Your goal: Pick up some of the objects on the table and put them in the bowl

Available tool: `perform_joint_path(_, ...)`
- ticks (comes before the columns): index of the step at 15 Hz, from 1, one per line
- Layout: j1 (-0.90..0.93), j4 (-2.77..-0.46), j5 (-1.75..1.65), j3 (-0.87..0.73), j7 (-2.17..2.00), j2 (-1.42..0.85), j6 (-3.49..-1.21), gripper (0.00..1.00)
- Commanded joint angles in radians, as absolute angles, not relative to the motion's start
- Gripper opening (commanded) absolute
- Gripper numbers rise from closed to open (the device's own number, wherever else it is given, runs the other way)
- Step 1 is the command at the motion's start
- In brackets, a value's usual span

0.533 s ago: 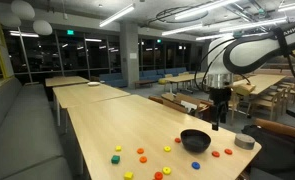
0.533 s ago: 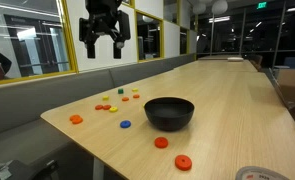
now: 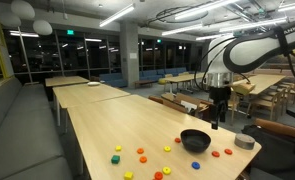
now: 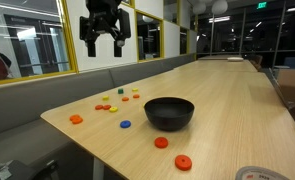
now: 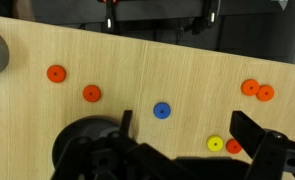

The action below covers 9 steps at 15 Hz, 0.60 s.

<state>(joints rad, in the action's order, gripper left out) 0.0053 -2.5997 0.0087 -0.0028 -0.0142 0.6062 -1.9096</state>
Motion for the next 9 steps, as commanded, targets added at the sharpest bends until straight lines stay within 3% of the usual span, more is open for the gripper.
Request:
perform_joint_path(1,0.0,-2.597,0.009,-0.001,-0.017,0.599,-1.915,1.0)
perform_joint_path(9,0.056,-2.46,0.074,0.02,-0.004,0.28,-2.167,1.0)
